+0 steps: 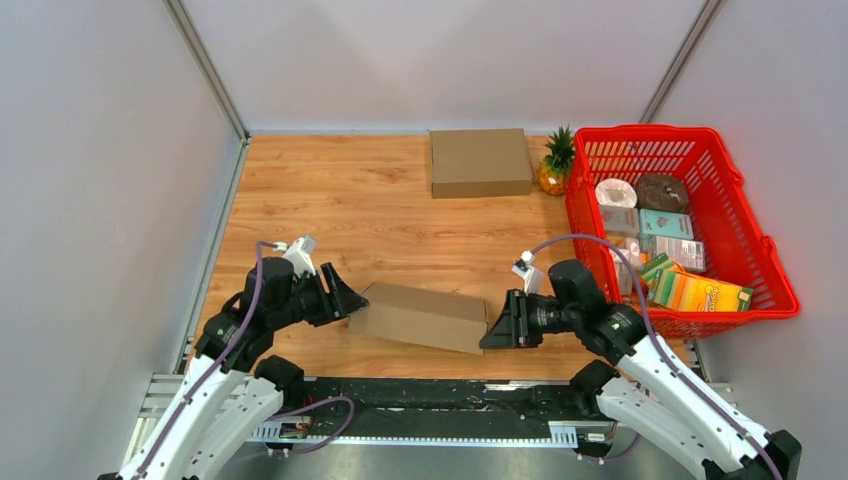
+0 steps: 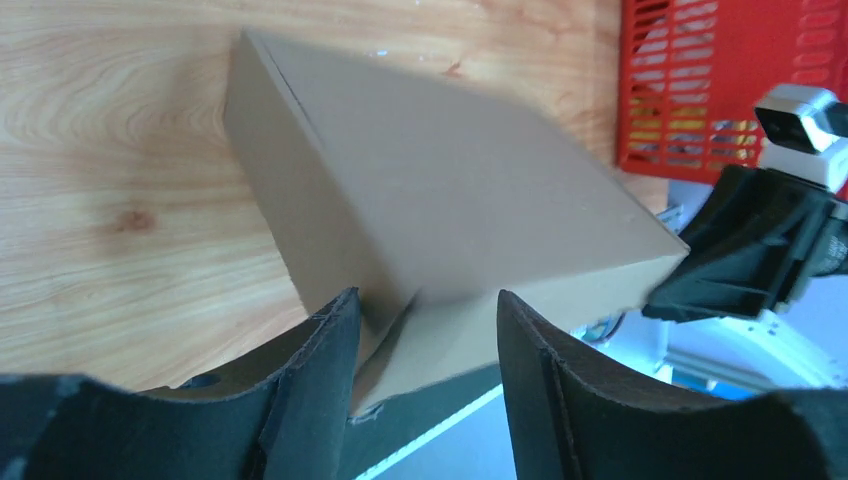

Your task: Fold the paper box

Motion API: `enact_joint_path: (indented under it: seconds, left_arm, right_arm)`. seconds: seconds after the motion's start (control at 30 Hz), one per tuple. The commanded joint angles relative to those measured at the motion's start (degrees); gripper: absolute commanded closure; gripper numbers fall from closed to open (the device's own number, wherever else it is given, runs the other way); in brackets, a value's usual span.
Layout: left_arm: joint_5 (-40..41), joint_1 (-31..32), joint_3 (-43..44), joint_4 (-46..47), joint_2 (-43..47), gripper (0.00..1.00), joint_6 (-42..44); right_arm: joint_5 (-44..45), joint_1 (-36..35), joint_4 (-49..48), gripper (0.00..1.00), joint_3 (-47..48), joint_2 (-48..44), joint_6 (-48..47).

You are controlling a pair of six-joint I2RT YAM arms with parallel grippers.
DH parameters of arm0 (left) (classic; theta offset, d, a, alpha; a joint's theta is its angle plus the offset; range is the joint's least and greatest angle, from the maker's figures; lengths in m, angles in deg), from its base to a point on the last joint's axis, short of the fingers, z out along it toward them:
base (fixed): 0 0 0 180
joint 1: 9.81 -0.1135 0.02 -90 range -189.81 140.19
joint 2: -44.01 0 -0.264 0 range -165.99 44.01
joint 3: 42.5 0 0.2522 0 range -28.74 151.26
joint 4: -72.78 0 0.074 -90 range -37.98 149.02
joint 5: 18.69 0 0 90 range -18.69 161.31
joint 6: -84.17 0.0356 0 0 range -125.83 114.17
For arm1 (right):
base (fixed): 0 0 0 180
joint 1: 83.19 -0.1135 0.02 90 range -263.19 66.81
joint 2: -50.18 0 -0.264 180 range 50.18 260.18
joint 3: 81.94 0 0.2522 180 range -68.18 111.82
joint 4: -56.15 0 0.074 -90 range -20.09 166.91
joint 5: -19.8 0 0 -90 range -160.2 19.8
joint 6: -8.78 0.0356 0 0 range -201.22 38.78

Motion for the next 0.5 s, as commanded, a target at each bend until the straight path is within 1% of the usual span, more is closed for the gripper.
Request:
enact_joint_path:
  seconds: [0.0, 0.03, 0.1, 0.13, 0.17, 0.23, 0.27, 0.3, 0.33, 0.37, 0.4, 0.43, 0.47]
  left_arm:
    - [0.54, 0.5, 7.33, -9.26, -5.51, 0.4, 9.52]
    - [1.52, 0.5, 7.78, -10.58, -5.6, 0.4, 10.23]
    - [3.89, 0.5, 8.4, -10.07, -4.99, 0.4, 11.02]
    - [4.51, 0.5, 8.57, -8.84, -4.9, 0.39, 11.02]
    - [5.04, 0.41, 8.4, -8.05, -5.33, 0.37, 11.11]
    - [6.71, 0.32, 9.62, -7.43, -8.04, 0.36, 11.55]
    - [7.15, 0.32, 10.41, -7.34, -9.02, 0.36, 11.81]
    - [8.02, 0.32, 11.2, -6.82, -9.73, 0.36, 11.99]
    - [8.29, 0.41, 11.39, -5.42, -11.04, 0.36, 11.82]
    - [8.38, 0.32, 11.3, -4.71, -11.57, 0.35, 11.64]
    - [8.64, 0.41, 10.43, -4.01, -12.28, 0.34, 11.29]
    - [8.39, 0.32, 9.55, -2.43, -13.59, 0.29, 10.16]
    - [8.12, 0.32, 8.32, -1.46, -14.73, 0.29, 9.88]
  right_arm:
    - [5.46, -1.66, 5.67, 0.7, -6.97, 4.84, -1.19]
    - [6.07, -2.28, 4.18, 0.7, -7.67, 4.58, 0.29]
    - [6.6, -2.37, -2.57, 0.68, -9.17, 4.06, 1.44]
    - [8.16, -2.46, -7.91, 0.67, -9.52, 4.31, 3.01]
    - [9.14, -2.46, -10.57, 0.66, -9.53, 6.41, 3.38]
    - [12.37, -2.46, -16.19, 0.58, -7.08, 10.45, 1.81]
    - [13.62, -2.46, -17.35, 0.55, -5.85, 15.26, 0.75]
    - [14.06, -2.46, -17.98, 0.53, -4.1, 18.44, -0.47]
    - [14.85, -2.46, -13.81, 0.52, 2.1, 21.17, -2.4]
    - [16.51, -2.55, -10.54, 0.49, 5.12, 23.54, -5.99]
    - [17.66, -2.81, -8.42, 0.45, 7.59, 26.7, -7.33]
    - [19.5, -2.81, -5.7, 0.4, 9.53, 27.16, -8.82]
    - [21.35, -2.73, -4.29, 0.32, 10.15, 27.34, -10.92]
